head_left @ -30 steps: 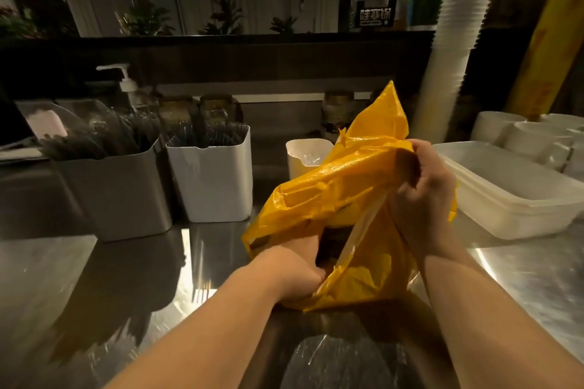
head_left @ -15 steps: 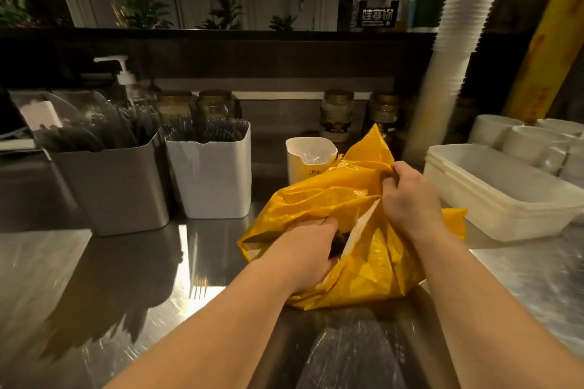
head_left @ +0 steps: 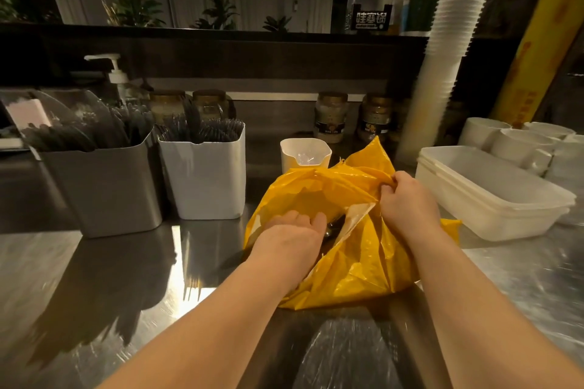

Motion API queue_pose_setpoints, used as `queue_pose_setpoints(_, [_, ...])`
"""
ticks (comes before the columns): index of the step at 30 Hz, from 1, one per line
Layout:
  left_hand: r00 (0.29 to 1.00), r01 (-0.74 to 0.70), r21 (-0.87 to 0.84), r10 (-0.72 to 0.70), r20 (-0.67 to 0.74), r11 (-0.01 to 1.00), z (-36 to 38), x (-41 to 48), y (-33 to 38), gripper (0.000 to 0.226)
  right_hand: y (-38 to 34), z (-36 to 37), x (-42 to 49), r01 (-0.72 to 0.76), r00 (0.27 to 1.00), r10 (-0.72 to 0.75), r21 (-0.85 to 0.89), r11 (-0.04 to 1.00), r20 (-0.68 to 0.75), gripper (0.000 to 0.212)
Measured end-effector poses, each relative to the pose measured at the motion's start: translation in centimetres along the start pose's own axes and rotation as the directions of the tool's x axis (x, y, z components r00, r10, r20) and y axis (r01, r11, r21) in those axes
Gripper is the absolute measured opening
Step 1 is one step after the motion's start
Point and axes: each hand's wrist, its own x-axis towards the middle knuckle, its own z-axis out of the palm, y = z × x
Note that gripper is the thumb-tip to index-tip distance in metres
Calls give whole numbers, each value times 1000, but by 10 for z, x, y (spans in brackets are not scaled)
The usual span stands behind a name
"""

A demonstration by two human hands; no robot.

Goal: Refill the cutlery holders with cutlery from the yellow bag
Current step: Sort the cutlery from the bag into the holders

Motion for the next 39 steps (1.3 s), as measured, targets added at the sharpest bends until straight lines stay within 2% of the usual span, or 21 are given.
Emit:
queue_pose_setpoints(4, [993, -41, 96, 52, -106, 995, -1, -6, -5, 57, -1, 0, -1, -1, 1000, 0, 3, 1000, 12, 35])
queue_pose_setpoints(7, [988, -49, 83, 61, -145, 995, -2, -9, -8, 58, -1, -2, -2, -10, 1000, 10, 11, 1000, 22, 38])
queue_pose_setpoints(10, [991, -9, -37, 4, -134, 999, -8, -12, -19, 54, -1, -5, -2, -13, 999, 13, 12, 1000, 38, 39])
queue_pose_setpoints(13, [995, 50, -178, -65, -78, 983, -14, -14, -32, 39, 1, -5, -1, -38, 999, 38, -7, 999, 38, 41])
queue_pose_setpoints(17, [984, 176, -446, -148, 98, 877, -20, -20, -47, 23, -2, -6, 0, -8, 1000, 7, -92, 996, -11, 44])
queue_pose_setpoints(19, [973, 221, -545, -141, 185, 809, -24, -23, -55, 23, -10, -11, -4, 113, 983, -125, -96, 989, -133, 44])
queue_pose_setpoints(20, [965, 241, -575, -131, 226, 782, -25, -25, -58, 24, -16, -13, -9, 225, 946, -230, -51, 973, -227, 42])
queue_pose_setpoints(22, [949, 274, -614, -104, 298, 740, -27, -30, -68, 27, -32, -17, -24, 459, 855, -396, 131, 879, -336, 37])
queue_pose_setpoints(23, [942, 286, -633, -90, 323, 719, -27, -31, -73, 28, -39, -18, -32, 529, 834, -445, 249, 811, -325, 37])
queue_pose_setpoints(25, [935, 302, -673, -71, 348, 675, -28, -37, -84, 23, -49, -17, -45, 565, 823, -526, 417, 712, -217, 39])
queue_pose_setpoints(26, [933, 305, -694, -58, 355, 653, -30, -41, -90, 20, -51, -14, -47, 561, 818, -560, 403, 723, -134, 40])
queue_pose_setpoints(28, [927, 316, -736, -31, 373, 599, -32, -50, -102, 17, -48, -7, -43, 526, 825, -557, 229, 819, 98, 44])
queue_pose_setpoints(29, [925, 321, -752, -19, 380, 575, -33, -53, -108, 16, -45, -5, -40, 488, 834, -504, 125, 864, 224, 48])
queue_pose_setpoints(31, [923, 333, -798, 2, 386, 502, -35, -59, -117, 16, -40, -3, -34, 434, 834, -397, -12, 901, 384, 50])
queue_pose_setpoints(35, [943, 299, -905, 51, 328, 302, -37, -59, -115, 17, -35, -11, -30, 398, 781, -244, -158, 904, 575, 40])
queue_pose_setpoints(37, [948, 281, -929, 82, 308, 240, -38, -59, -112, 15, -34, -15, -30, 364, 778, -183, -194, 911, 601, 33])
queue_pose_setpoints(39, [939, 285, -937, 136, 315, 201, -39, -59, -112, 18, -28, -18, -30, 314, 804, -138, -216, 925, 579, 27])
